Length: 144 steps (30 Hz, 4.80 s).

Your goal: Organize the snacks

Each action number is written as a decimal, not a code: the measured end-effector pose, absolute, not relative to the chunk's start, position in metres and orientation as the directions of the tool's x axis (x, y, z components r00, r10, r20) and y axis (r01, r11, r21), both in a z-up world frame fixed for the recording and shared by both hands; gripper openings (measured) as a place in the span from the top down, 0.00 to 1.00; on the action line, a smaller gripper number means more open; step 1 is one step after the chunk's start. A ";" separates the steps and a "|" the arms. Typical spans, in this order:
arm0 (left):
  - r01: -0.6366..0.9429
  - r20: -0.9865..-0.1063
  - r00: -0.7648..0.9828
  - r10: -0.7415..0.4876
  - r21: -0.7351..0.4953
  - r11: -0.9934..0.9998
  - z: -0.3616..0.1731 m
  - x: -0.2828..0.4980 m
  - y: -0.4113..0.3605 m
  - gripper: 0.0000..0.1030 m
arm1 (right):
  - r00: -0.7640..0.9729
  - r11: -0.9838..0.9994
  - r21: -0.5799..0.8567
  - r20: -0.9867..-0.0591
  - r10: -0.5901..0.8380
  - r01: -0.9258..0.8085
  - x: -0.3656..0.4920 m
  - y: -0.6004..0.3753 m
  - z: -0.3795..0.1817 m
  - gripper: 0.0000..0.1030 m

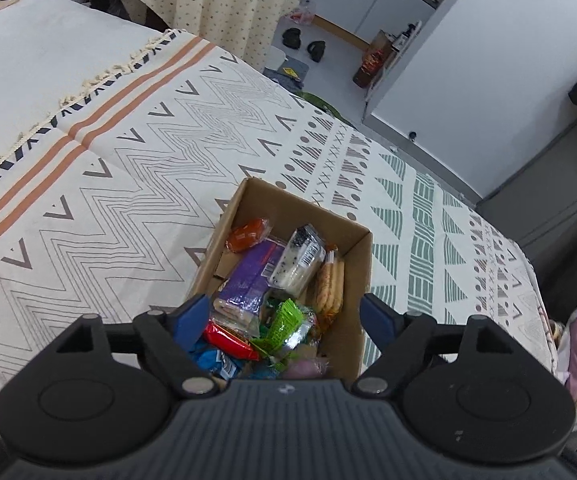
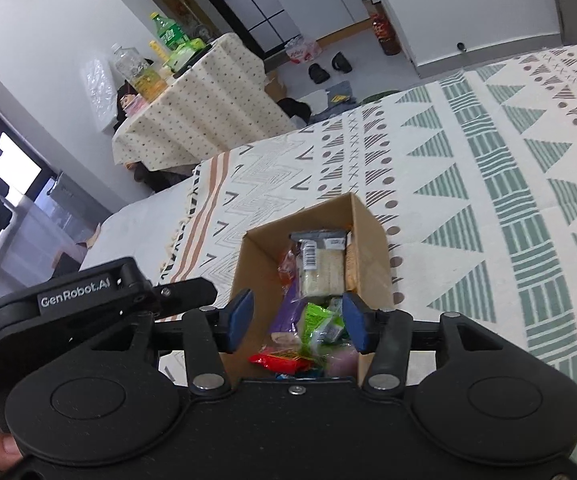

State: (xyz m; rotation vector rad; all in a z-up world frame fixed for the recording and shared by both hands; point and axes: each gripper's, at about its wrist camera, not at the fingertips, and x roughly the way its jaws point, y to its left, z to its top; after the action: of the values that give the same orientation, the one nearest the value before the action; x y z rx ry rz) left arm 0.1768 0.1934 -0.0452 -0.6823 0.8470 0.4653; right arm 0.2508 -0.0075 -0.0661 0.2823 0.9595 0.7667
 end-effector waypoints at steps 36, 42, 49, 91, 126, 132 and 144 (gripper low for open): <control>-0.415 -0.703 0.703 0.104 -0.288 0.863 0.019 0.103 0.126 0.00 | 0.578 0.787 0.427 -0.534 0.617 -0.446 0.181 -0.115 -0.001 0.00; -0.383 -0.678 0.726 0.113 -0.263 0.885 0.032 0.085 0.112 0.00 | 0.602 0.797 0.410 -0.522 0.604 -0.444 0.166 -0.130 0.010 0.00; -0.360 -0.657 0.743 0.126 -0.234 0.903 0.043 0.066 0.098 0.00 | 0.628 0.807 0.378 -0.507 0.590 -0.453 0.145 -0.147 0.023 0.00; -0.268 -0.559 0.814 0.159 -0.119 0.956 0.089 -0.035 0.067 0.00 | 0.693 0.821 0.234 -0.445 0.567 -0.521 0.052 -0.179 0.066 0.00; -0.265 -0.574 0.805 0.151 -0.120 0.957 0.084 -0.035 0.065 0.00 | 0.690 0.828 0.236 -0.462 0.557 -0.510 0.053 -0.186 0.062 0.00; -0.263 -0.580 0.801 0.149 -0.118 0.958 0.081 -0.034 0.065 0.00 | 0.686 0.828 0.223 -0.473 0.553 -0.514 0.053 -0.184 0.061 0.00; -0.263 -0.581 0.801 0.148 -0.119 0.957 0.081 -0.034 0.065 0.00 | 0.682 0.825 0.208 -0.477 0.554 -0.525 0.051 -0.179 0.062 0.00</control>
State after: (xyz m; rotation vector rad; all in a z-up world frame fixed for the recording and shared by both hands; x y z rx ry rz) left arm -0.0340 0.0652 0.0805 -0.1985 0.6041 0.2220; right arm 0.0512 -0.1792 0.0617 0.0552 0.5532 0.6058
